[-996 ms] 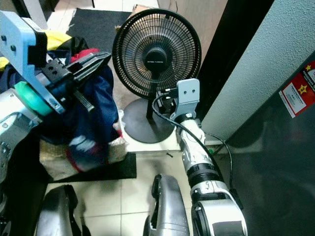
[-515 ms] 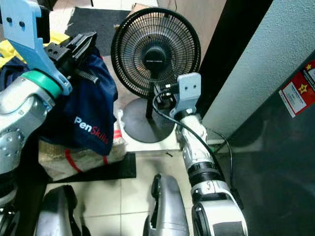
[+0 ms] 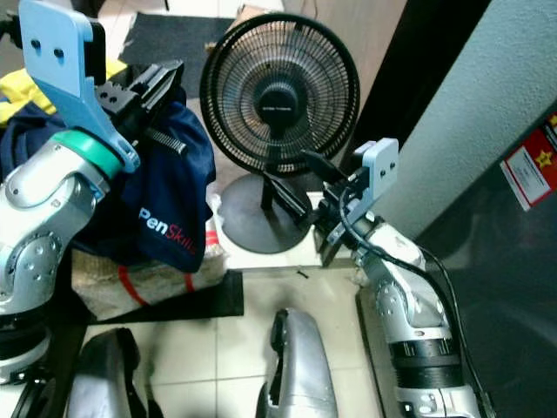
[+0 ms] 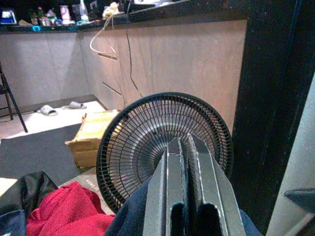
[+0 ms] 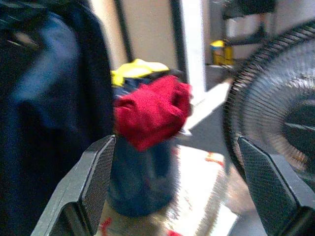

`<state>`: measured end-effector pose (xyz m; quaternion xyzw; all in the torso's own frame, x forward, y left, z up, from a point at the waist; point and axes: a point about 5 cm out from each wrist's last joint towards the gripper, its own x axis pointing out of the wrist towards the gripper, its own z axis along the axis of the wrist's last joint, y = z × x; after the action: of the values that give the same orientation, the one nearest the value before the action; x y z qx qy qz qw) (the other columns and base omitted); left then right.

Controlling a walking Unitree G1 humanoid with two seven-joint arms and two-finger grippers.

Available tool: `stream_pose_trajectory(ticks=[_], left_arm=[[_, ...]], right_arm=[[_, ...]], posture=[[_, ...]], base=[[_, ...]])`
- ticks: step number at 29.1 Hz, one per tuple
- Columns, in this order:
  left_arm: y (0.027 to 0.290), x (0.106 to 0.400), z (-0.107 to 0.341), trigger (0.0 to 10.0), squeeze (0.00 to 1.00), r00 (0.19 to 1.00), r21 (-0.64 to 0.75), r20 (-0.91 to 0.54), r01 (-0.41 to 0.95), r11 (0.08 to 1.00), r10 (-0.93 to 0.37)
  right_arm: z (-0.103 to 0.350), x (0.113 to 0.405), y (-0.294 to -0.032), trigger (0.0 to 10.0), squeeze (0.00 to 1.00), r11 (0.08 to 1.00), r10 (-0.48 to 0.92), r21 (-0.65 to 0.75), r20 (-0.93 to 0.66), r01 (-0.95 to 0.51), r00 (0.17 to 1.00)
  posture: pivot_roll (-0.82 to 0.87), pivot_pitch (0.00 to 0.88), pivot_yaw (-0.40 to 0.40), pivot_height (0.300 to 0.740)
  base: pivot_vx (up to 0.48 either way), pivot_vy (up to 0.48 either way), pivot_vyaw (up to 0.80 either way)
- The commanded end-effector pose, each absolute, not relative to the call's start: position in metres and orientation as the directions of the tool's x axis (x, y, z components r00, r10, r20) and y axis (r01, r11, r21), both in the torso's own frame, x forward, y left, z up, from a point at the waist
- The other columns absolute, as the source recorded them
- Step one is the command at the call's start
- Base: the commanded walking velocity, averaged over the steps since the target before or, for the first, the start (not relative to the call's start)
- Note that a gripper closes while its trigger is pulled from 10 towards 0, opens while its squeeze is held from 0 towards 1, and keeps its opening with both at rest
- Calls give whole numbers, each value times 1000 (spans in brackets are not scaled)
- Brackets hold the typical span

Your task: Clothes washing

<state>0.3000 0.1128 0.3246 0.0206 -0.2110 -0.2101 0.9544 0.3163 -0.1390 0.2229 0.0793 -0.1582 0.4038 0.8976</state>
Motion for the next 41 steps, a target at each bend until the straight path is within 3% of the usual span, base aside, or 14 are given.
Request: stream_pose_trajectory(ticks=[1, 5, 7, 10, 20, 26, 27, 28, 29, 30, 32, 33, 34, 41], left_arm=[[108, 301, 328, 10000, 0, 813, 123, 408, 401, 908, -415], [109, 301, 328, 10000, 0, 816, 121, 409, 396, 910, -409], [109, 301, 328, 10000, 0, 818, 120, 409, 391, 912, -404], [111, 302, 327, 10000, 0, 824, 112, 412, 379, 919, -390], [111, 303, 327, 10000, 0, 826, 96, 420, 371, 924, -375], [114, 304, 327, 10000, 0, 834, 87, 423, 352, 932, -354], [114, 304, 327, 10000, 0, 836, 83, 422, 348, 934, -350], [114, 304, 326, 10000, 0, 837, 81, 422, 347, 935, -347], [114, 304, 326, 10000, 0, 838, 80, 423, 346, 935, -346], [113, 304, 326, 10000, 0, 839, 78, 423, 342, 936, -342], [114, 305, 327, 10000, 0, 840, 77, 424, 339, 938, -338], [114, 305, 327, 10000, 0, 841, 76, 424, 336, 939, -336], [115, 305, 327, 10000, 0, 843, 74, 424, 332, 940, -331], [117, 306, 326, 10000, 0, 851, 68, 420, 317, 946, -315]], right_arm=[[222, 325, -114, 10000, 0, 614, 739, 13, 340, -789, 581], [223, 331, -100, 10000, 0, 603, 746, 15, 342, -797, 571], [225, 338, -85, 10000, 0, 595, 746, 29, 352, -804, 565], [238, 337, -45, 10000, 0, 508, 779, 88, 376, -857, 501], [240, 346, -14, 10000, 0, 495, 774, 187, 350, -849, 528], [240, 341, 9, 10000, 0, 407, 818, 196, 355, -892, 452], [239, 345, 15, 10000, 0, 455, 808, 179, 330, -872, 489], [239, 351, 18, 7922, 0, 508, 785, 177, 309, -843, 537], [239, 355, 20, 7922, 0, 543, 767, 175, 295, -821, 570], [243, 363, 20, 4510, 0, 606, 726, 169, 283, -778, 627], [246, 366, 19, 3569, 0, 630, 708, 168, 279, -758, 649], [247, 368, 18, 3569, 0, 645, 696, 167, 276, -746, 663], [250, 372, 17, 0, 0, 663, 679, 171, 274, -729, 681], [257, 381, 10, 0, 0, 708, 633, 175, 272, -684, 724]], posture=[[39, 101, -12, 495], [41, 100, -13, 495], [57, 95, -21, 495], [54, 95, -29, 495], [61, 99, -41, 495], [68, 102, -49, 495], [65, 102, -49, 495], [66, 102, -50, 495], [69, 103, -52, 495], [73, 104, -53, 495], [73, 105, -54, 495], [73, 105, -54, 495], [76, 105, -57, 495], [76, 111, -60, 495]], base=[[0, 0, 0], [0, 0, 0], [0, 0, 0], [0, 0, 0], [0, 0, 0], [0, 0, 0], [0, 0, 0], [0, 0, 0], [0, 0, 0], [0, 0, 0], [0, 0, 0], [0, 0, 0], [0, 0, 0], [0, 0, 0]])
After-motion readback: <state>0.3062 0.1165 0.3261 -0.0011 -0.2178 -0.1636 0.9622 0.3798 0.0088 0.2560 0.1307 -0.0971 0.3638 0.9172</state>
